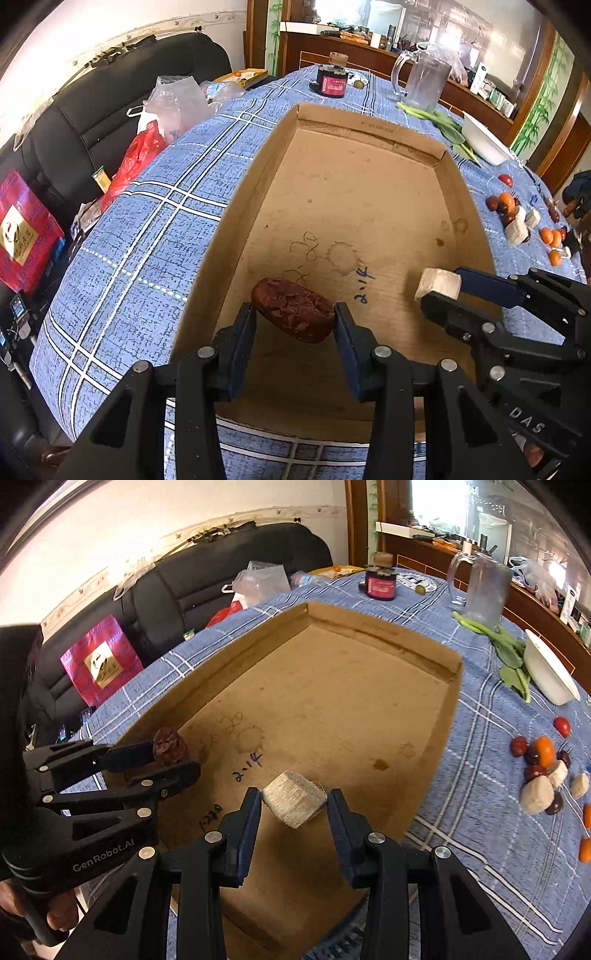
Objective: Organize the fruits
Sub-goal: 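Carry both items over the cardboard tray and release them inside, then grasp the round cream chunk with the left gripper while the right grasps a mandarin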
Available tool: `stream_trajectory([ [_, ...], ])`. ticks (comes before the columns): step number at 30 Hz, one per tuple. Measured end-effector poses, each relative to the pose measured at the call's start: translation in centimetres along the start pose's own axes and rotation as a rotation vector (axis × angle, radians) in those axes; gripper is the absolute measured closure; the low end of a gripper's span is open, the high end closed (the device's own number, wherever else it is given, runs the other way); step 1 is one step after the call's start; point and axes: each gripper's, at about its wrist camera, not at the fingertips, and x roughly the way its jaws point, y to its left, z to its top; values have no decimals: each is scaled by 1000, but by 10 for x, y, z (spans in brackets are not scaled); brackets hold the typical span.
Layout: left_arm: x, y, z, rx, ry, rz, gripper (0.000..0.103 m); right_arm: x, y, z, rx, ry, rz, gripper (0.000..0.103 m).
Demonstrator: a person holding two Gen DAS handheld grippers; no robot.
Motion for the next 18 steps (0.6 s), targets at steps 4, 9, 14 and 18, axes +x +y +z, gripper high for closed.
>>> stream_trajectory([
  [4, 7, 0, -1, 5, 16, 11, 61, 5, 3, -3, -13, 0, -6, 61],
  [9, 8, -1, -3, 4, 18, 34, 61, 5, 2, -7, -19, 11, -5, 61],
  [14, 2, -2, -7, 0, 11, 37, 61, 0, 1, -14, -6, 25, 2, 61],
  [18, -11, -5, -12, -13, -10, 39, 51, -15, 0, -19, 8, 10, 10, 61],
])
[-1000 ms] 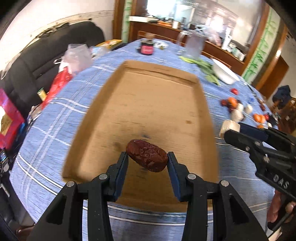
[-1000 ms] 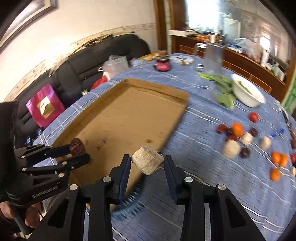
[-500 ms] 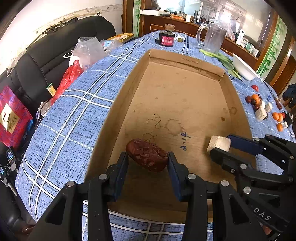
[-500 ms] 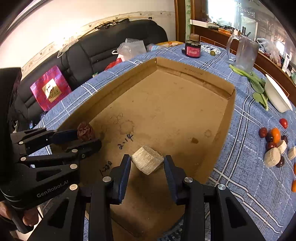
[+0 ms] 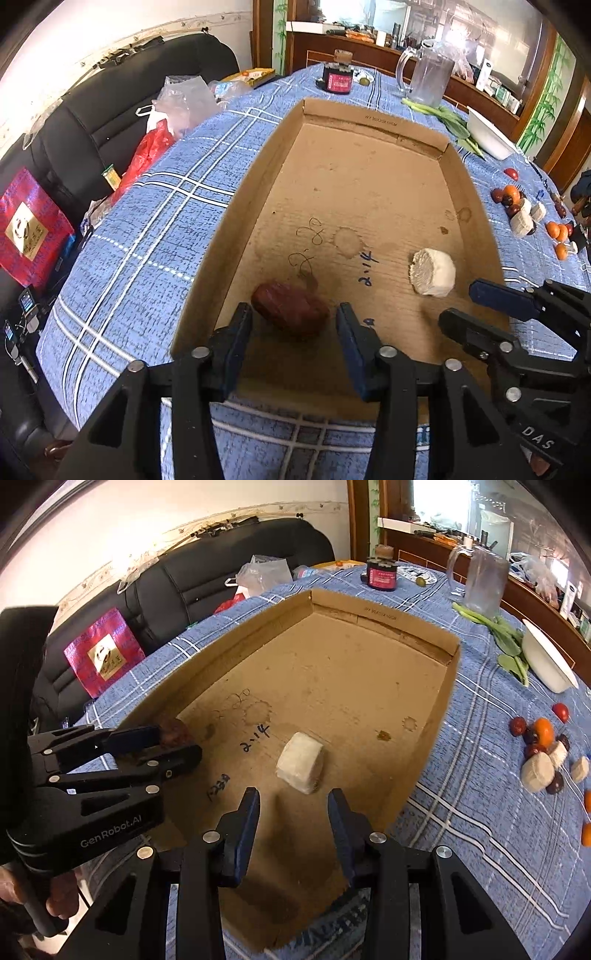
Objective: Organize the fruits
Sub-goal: 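Grasp the round cream chunk with the left gripper while the right grasps a mandarin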
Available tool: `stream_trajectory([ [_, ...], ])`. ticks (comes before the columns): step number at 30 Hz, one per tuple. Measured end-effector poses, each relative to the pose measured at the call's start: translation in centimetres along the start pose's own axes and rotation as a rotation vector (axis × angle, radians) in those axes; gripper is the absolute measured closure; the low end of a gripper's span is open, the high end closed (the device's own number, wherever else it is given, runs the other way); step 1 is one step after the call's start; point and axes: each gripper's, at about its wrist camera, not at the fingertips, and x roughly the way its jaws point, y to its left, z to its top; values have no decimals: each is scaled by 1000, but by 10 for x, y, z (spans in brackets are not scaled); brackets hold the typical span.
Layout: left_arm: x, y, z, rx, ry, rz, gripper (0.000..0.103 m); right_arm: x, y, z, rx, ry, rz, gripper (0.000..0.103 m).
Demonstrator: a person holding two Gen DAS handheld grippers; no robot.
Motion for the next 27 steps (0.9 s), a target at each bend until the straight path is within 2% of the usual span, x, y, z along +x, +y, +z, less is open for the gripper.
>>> stream_trajectory([
  [5, -14, -6, -6, -17, -23, 4, 48, -25, -7, -10, 34, -29, 11, 61],
  [8, -21, -16, -8, -16, -36, 4, 47, -42, -16, -19, 49, -53, -24, 60],
  [11, -28, -33, -9, -4, -55, -4, 42, -60, -31, -31, 86, -75, -62, 51],
  [13, -33, -49, -9, 20, -73, -9, 40, -71, -45, -39, 120, -95, -97, 47],
  [15, -37, -69, -9, 55, -87, -19, 36, -84, -61, -50, 165, -112, -133, 47],
  [18, -40, -98, -9, 106, -99, -51, 34, -101, -83, -64, 224, -125, -177, 45],
  [20, -40, -117, -10, 137, -98, -70, 34, -112, -98, -74, 257, -134, -214, 39],
  [27, -40, -195, -20, 245, -92, -147, 27, -153, -143, -117, 344, -177, -340, 32],
])
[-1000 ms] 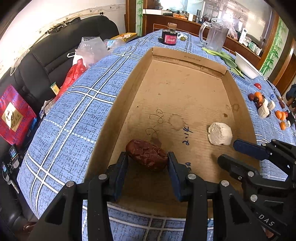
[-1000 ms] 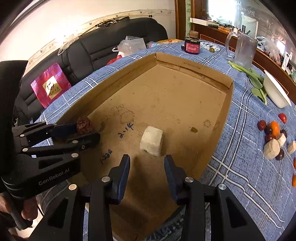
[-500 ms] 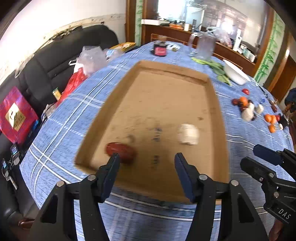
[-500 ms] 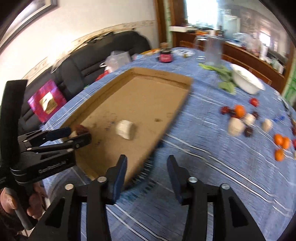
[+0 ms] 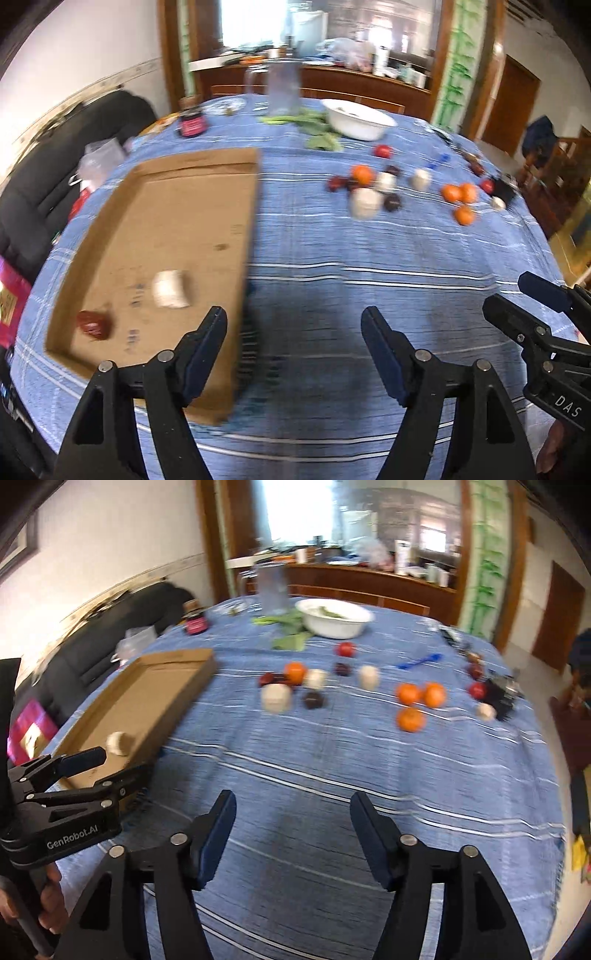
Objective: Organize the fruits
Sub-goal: 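Grasp the round cream chunk with the left gripper while the right grasps a mandarin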
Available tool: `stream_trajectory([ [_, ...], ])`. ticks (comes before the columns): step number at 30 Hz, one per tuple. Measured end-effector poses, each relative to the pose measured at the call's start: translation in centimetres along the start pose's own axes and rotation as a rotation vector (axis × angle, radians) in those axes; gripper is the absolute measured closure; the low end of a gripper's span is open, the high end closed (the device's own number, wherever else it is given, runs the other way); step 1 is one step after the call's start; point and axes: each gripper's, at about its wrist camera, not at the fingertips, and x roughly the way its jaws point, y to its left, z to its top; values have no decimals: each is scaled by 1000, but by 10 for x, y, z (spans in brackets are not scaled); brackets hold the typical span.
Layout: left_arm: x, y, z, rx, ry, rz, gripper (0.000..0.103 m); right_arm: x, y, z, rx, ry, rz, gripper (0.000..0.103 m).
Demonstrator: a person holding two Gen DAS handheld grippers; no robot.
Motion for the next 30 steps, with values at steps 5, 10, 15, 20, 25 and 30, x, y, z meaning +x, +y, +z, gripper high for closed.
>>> stream_trajectory([
  [5, 5, -43, 3, 59, 0, -26, 27, -13, -41, -11, 69, -16, -55, 30],
  [10, 10, -72, 5, 77, 10, -38, 27, -21, -79, -21, 142, -16, -86, 30],
  [15, 21, -76, 10, 61, 43, -20, 27, -17, -109, -17, 198, -17, -91, 30],
  [20, 39, -69, 18, 34, 79, 23, 27, 9, -125, 6, 205, -3, -80, 30],
  [25, 54, -57, 39, 25, 83, 73, 27, 58, -139, 41, 210, 34, -38, 30],
  [30, 75, -46, 65, -10, 109, 72, 27, 109, -142, 61, 206, 89, -4, 30],
])
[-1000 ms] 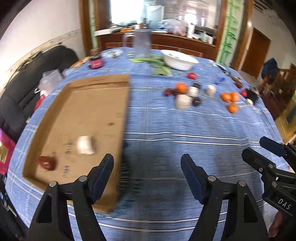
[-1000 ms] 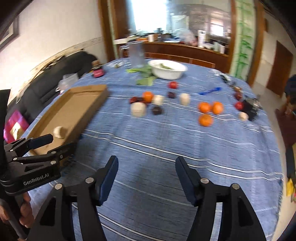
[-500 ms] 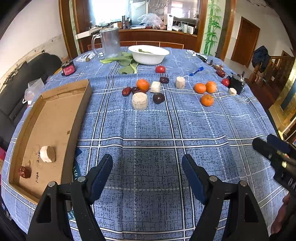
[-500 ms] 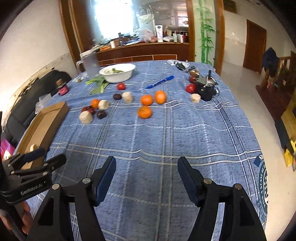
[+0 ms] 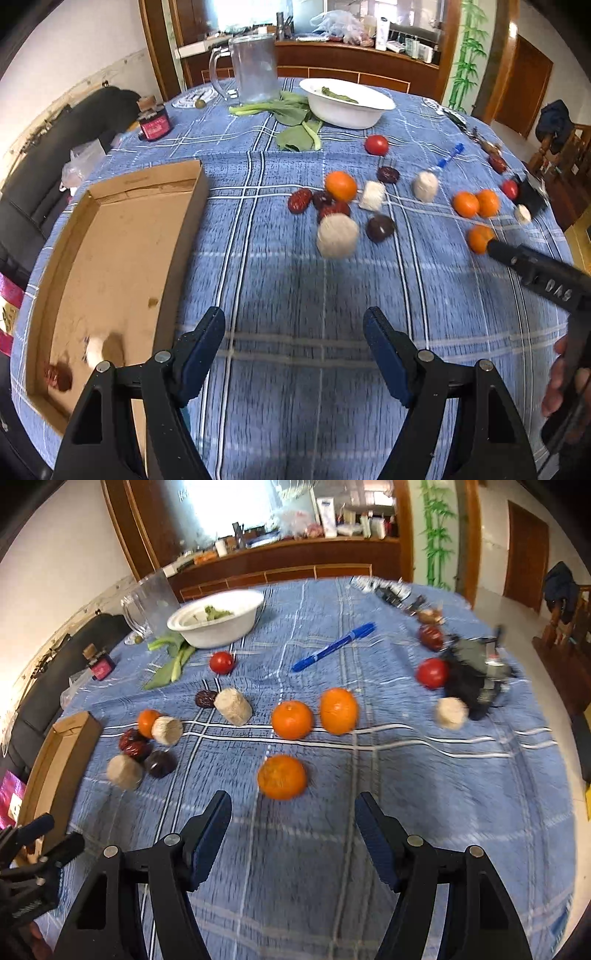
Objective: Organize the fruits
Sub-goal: 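Grasp the round cream chunk with the left gripper while the right grasps a mandarin, then carry the chunk and mandarin to the tray and open both grippers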
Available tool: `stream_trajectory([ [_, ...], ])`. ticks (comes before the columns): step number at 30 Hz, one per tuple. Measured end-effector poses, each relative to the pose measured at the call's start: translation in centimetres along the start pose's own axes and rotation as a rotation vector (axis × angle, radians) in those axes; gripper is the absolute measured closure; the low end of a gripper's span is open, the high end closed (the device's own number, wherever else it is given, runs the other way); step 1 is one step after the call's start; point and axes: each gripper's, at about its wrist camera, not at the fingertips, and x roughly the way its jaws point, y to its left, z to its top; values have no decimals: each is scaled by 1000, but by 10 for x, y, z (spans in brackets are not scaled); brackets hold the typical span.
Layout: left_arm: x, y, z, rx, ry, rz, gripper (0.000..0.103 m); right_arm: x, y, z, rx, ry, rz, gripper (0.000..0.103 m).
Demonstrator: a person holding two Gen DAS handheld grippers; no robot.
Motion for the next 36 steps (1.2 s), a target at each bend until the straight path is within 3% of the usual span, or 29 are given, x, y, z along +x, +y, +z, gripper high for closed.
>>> stream_trajectory([
  [3, 12, -2, 15, -4, 11, -11, 27, 19, -1, 7, -5, 27, 15, 31],
  [5, 22, -6, 24, 2, 24, -16, 27, 27, -3, 9, -10, 35, 4, 50],
  [8, 35, -13, 33, -1, 42, -44, 27, 28, -1, 13, -25, 35, 52, 68],
  [14, 70, -14, 43, -46, 92, -78, 29, 29, 5, 10, -73, 22, 25, 69],
  [16, 70, -14, 42, -39, 68, -64, 42, 28, 4, 10, -64, 22, 30, 69],
  [18, 66, -15, 42, -20, 58, -99, 71, 25, 3, 9, -57, 20, 23, 70],
  [28, 24, -4, 20, 8, 45, -215, 70, -22, 5, -11, -53, -39, -5, 69],
  [32, -1, 3, 4, -1, 33, -269, 70, -45, 12, -34, -68, -46, -9, 69],
  [36, -19, 6, -13, 13, 12, -275, 70, -58, 22, -59, -69, -27, -13, 69],
])
